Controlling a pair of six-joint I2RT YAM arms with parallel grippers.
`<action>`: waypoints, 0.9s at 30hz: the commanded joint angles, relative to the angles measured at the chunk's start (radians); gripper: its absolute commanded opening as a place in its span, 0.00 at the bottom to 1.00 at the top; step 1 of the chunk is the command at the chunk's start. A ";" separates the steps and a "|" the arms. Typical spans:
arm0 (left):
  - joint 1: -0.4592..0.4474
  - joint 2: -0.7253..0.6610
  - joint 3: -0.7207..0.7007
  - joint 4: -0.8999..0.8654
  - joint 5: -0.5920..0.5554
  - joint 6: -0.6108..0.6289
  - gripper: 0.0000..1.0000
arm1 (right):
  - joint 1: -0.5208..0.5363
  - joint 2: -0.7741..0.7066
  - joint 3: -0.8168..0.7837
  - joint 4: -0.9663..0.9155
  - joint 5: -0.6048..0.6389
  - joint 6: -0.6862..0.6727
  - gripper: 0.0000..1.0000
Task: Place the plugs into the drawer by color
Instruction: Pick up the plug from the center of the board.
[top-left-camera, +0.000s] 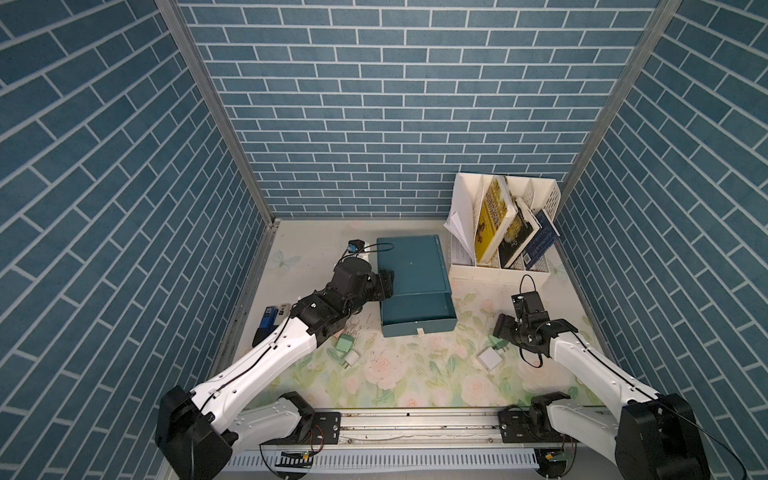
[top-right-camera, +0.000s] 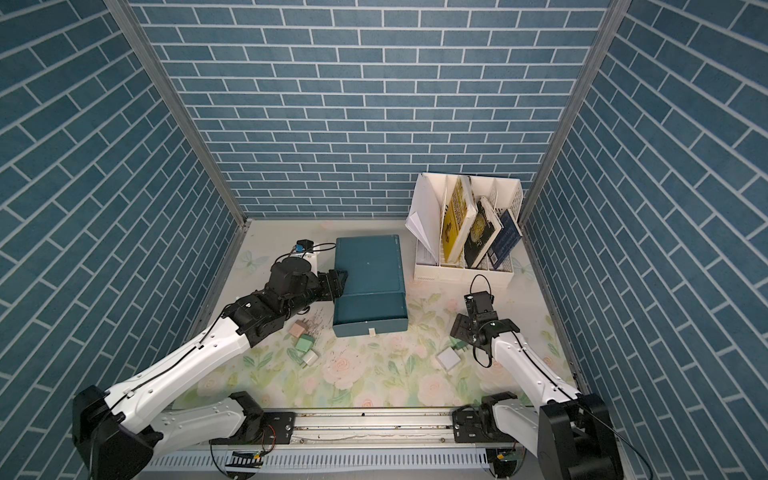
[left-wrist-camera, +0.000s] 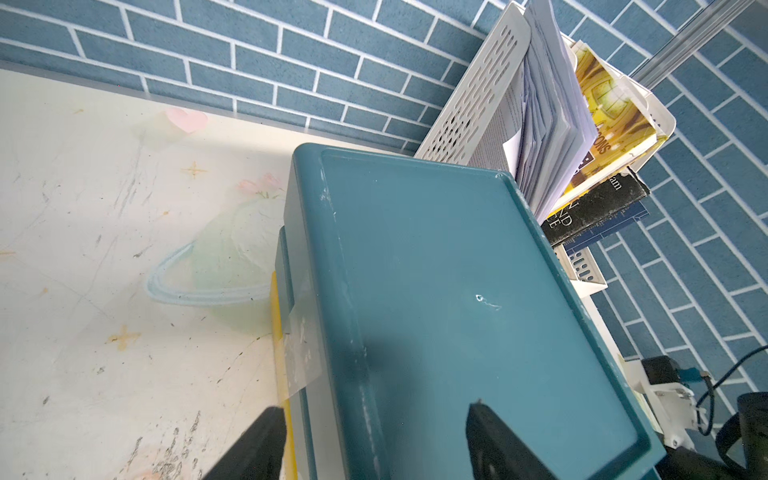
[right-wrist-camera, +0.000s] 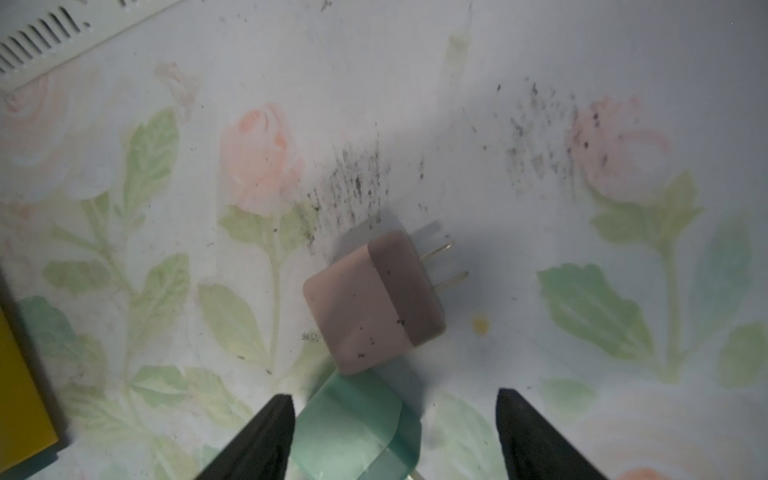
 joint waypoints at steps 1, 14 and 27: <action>0.009 -0.009 -0.009 0.003 -0.010 0.013 0.74 | 0.040 0.003 -0.011 0.038 -0.041 -0.015 0.81; 0.013 -0.003 -0.031 0.019 -0.011 0.005 0.75 | 0.208 0.125 0.022 0.051 0.058 0.061 0.62; 0.015 0.029 -0.013 0.026 0.001 0.019 0.75 | 0.210 0.146 0.072 0.053 0.130 0.051 0.59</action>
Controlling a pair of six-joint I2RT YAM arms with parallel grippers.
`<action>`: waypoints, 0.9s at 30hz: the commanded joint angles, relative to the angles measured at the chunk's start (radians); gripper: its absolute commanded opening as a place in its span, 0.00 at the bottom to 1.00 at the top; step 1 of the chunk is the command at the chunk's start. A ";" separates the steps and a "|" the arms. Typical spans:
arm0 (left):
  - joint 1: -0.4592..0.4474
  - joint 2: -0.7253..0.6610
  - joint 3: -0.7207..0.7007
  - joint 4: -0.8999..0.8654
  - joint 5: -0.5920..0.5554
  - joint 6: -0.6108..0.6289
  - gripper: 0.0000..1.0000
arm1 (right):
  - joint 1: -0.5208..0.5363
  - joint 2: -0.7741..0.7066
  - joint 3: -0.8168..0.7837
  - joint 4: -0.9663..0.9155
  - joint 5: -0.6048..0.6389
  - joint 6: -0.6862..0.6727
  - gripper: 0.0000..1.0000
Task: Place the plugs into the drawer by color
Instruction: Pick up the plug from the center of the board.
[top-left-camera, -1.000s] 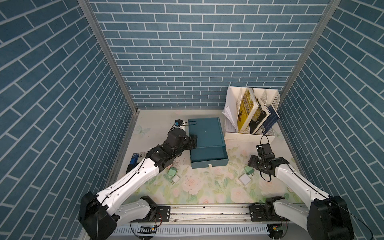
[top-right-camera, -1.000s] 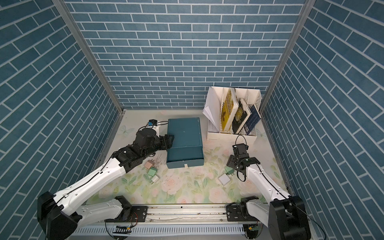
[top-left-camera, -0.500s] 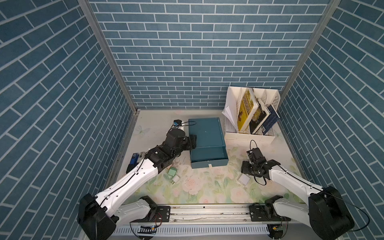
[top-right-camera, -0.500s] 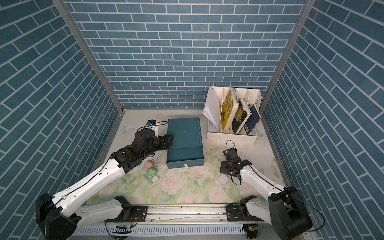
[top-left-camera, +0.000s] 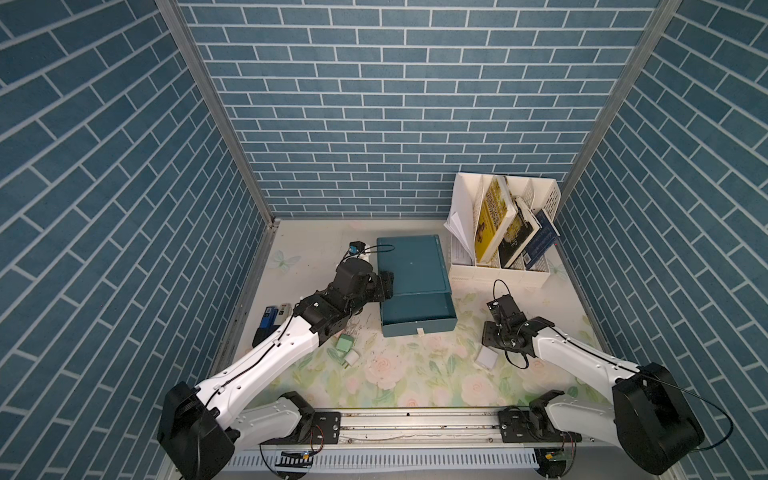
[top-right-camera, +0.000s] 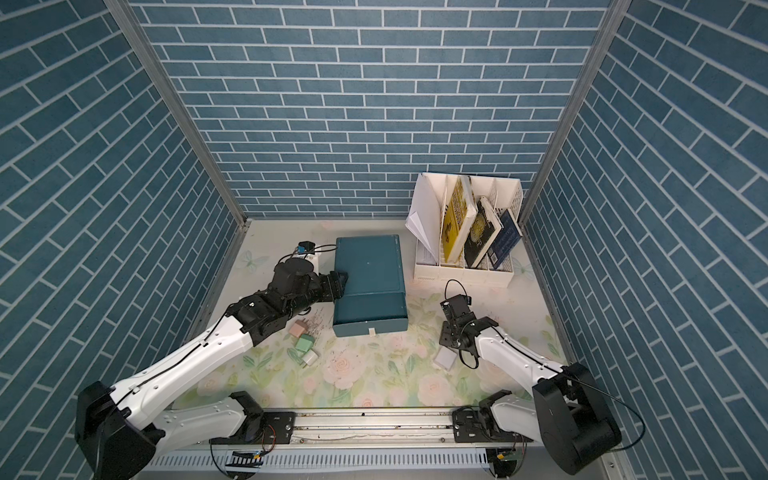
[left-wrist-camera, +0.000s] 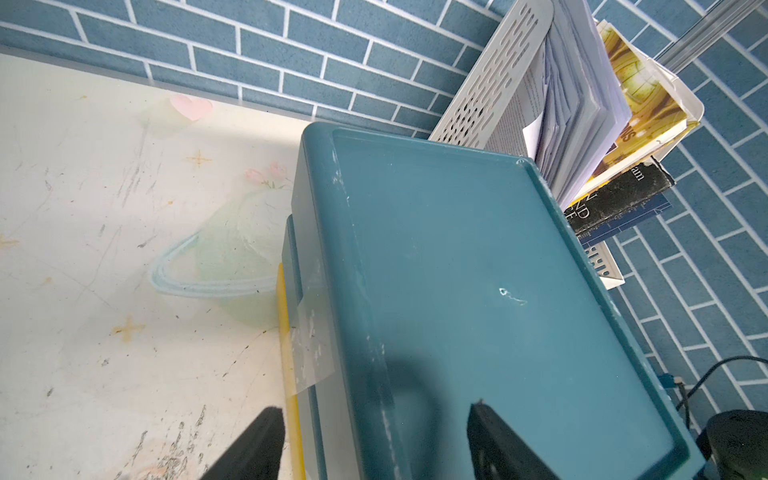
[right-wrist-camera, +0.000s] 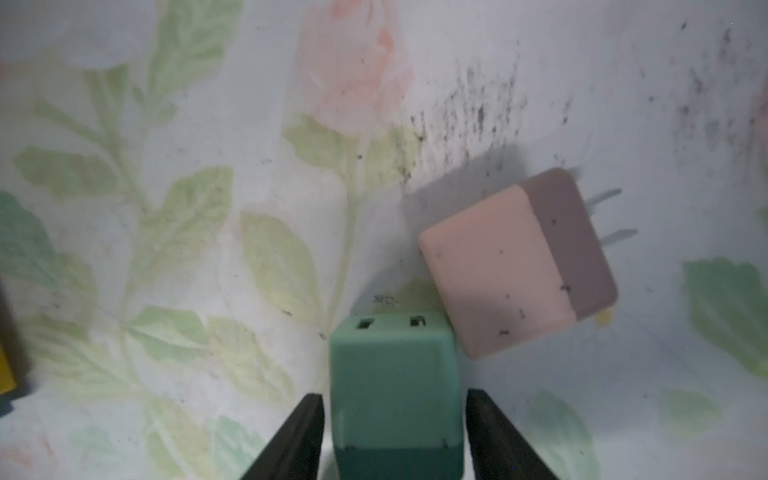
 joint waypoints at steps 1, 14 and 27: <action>0.008 0.009 0.003 0.021 0.000 0.017 0.75 | 0.004 0.026 0.046 0.007 0.047 0.000 0.57; 0.019 0.055 0.027 0.029 0.001 0.049 0.75 | 0.002 0.094 0.038 0.034 0.075 0.010 0.58; 0.029 0.060 0.043 0.041 0.002 0.063 0.71 | 0.089 -0.092 0.185 -0.133 0.166 0.018 0.12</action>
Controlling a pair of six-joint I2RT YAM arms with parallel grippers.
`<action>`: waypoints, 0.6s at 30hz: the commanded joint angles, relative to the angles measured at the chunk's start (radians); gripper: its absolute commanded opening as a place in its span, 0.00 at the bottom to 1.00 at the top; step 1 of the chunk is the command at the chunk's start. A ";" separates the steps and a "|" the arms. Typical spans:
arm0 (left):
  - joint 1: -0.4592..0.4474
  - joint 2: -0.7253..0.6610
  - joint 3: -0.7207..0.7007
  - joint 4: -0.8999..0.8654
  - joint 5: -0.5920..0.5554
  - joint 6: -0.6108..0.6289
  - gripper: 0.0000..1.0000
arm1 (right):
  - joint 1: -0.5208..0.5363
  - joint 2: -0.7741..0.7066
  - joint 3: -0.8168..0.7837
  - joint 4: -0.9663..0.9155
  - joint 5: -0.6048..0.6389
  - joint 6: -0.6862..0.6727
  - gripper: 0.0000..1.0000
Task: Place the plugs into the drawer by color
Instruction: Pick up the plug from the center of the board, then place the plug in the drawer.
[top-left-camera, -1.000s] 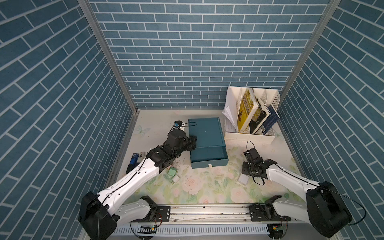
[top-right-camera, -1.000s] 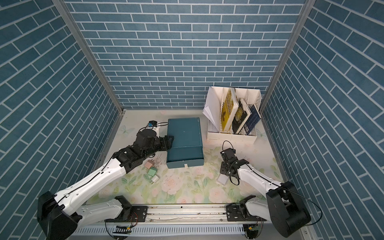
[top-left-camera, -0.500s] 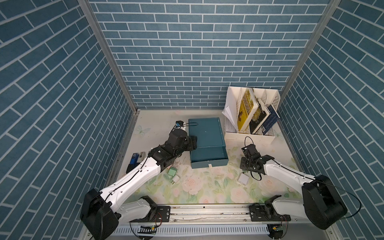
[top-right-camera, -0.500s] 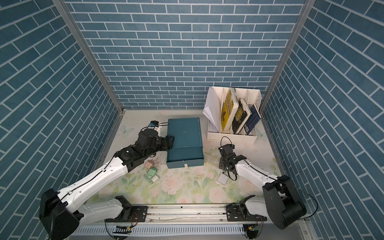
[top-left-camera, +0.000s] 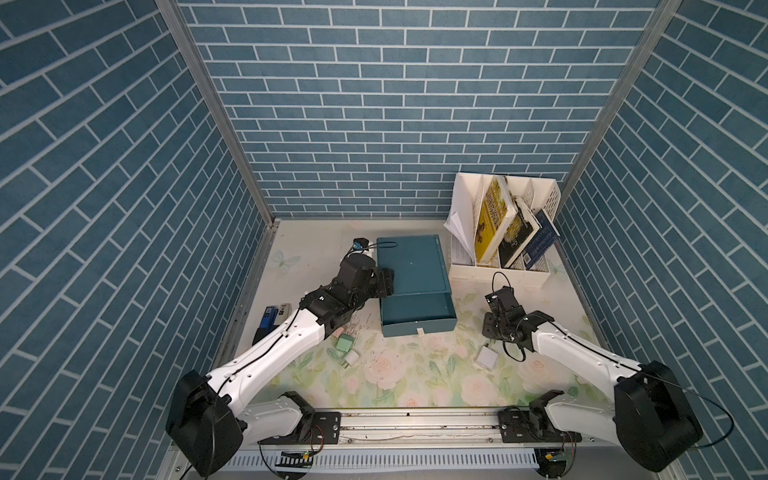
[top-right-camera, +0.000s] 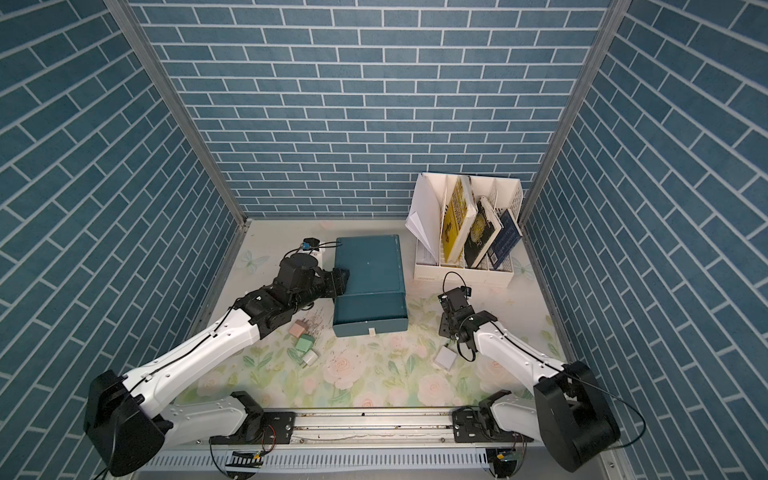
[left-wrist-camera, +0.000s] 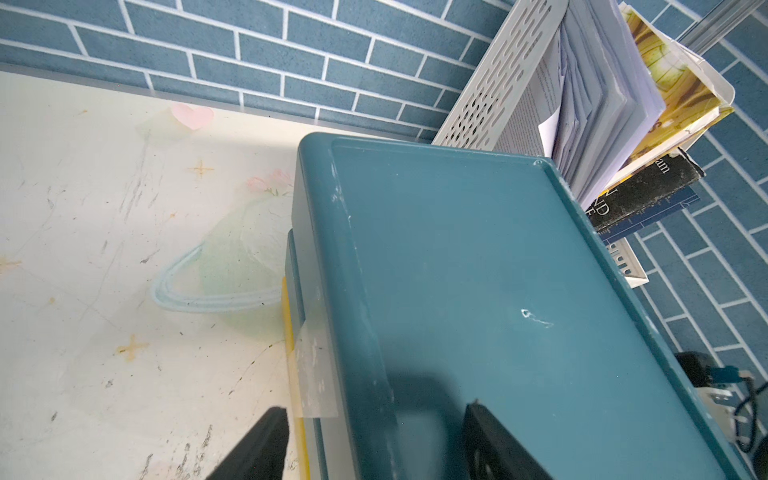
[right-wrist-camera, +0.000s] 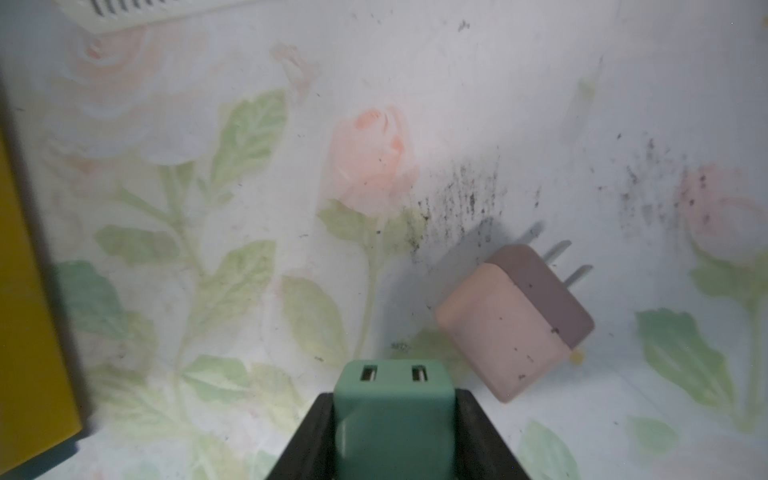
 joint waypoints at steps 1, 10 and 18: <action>0.008 -0.003 0.020 0.015 -0.006 0.017 0.71 | 0.082 -0.085 0.138 -0.126 0.111 0.023 0.11; 0.014 0.006 0.035 0.023 0.011 0.023 0.71 | 0.542 -0.103 0.581 -0.239 0.375 0.026 0.02; 0.014 0.029 0.062 0.031 0.031 0.023 0.70 | 0.720 0.131 0.745 -0.245 0.444 0.007 0.00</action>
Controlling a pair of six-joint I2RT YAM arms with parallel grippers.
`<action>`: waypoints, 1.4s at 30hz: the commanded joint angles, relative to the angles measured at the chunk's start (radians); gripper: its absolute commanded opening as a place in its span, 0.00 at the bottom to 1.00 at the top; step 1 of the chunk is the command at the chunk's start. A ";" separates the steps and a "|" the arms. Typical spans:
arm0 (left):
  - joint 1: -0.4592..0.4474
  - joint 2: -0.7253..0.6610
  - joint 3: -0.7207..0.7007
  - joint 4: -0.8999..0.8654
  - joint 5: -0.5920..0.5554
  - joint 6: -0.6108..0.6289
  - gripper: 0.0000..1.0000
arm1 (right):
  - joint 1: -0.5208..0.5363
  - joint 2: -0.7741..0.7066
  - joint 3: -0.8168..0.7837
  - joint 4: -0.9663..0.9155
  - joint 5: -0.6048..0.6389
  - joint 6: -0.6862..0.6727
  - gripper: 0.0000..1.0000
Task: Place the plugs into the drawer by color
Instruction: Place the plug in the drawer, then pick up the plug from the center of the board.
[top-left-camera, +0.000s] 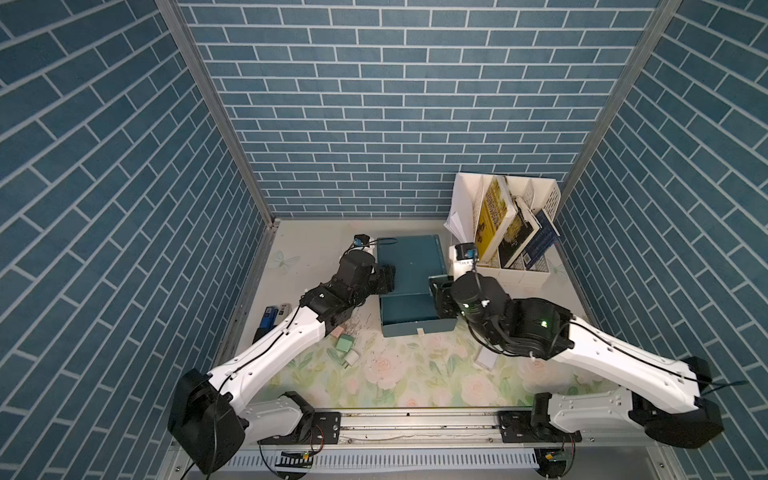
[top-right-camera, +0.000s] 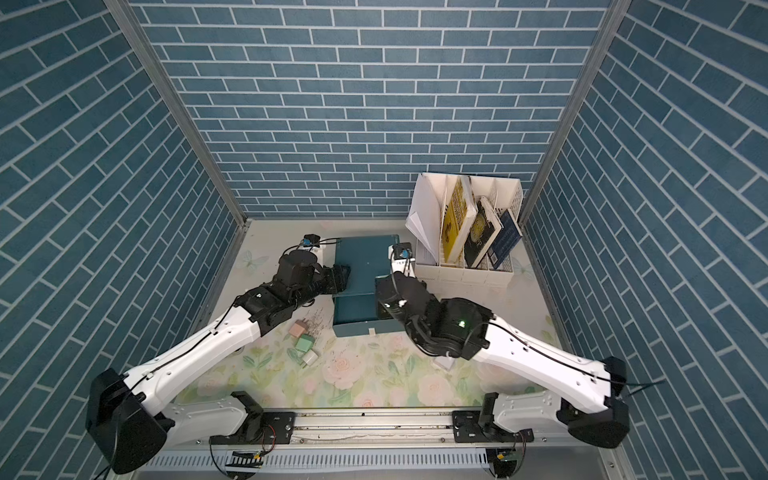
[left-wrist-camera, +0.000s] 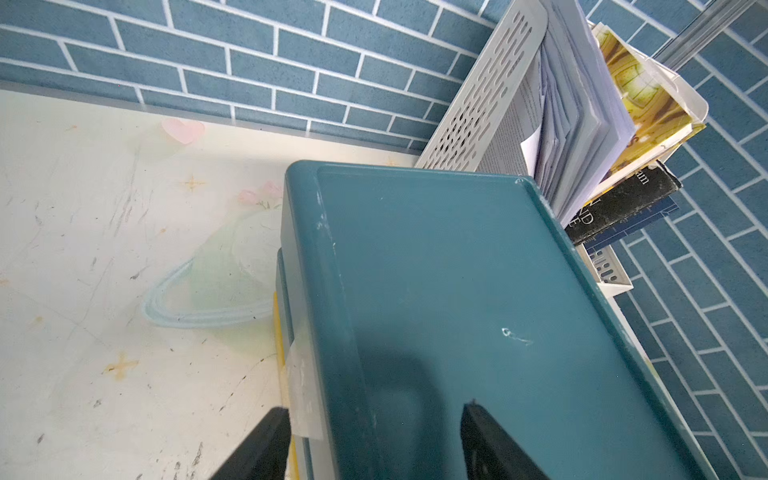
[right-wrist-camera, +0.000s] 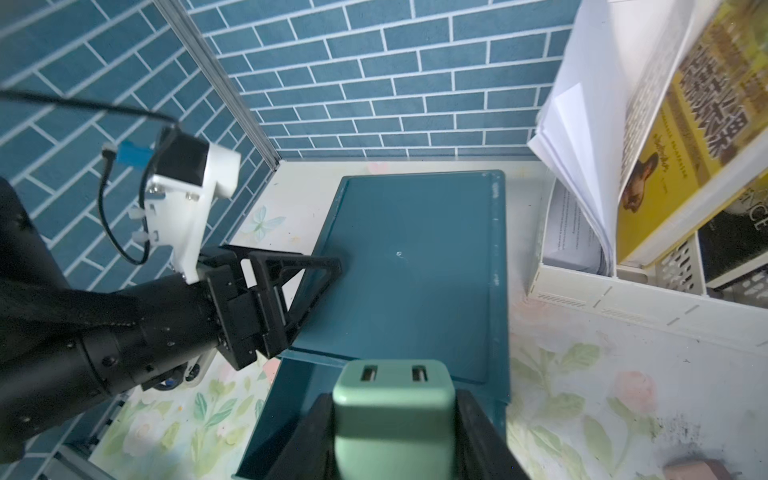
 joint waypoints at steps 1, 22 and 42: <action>0.006 0.009 0.031 0.016 0.009 0.015 0.70 | 0.012 0.054 -0.004 -0.050 0.063 -0.004 0.00; 0.008 -0.103 0.093 -0.090 -0.107 -0.009 0.76 | 0.010 -0.034 -0.102 -0.015 0.069 0.056 0.75; 0.138 -0.203 -0.309 -0.247 -0.113 -0.264 0.84 | -0.115 -0.241 -0.248 -0.013 0.055 0.162 0.69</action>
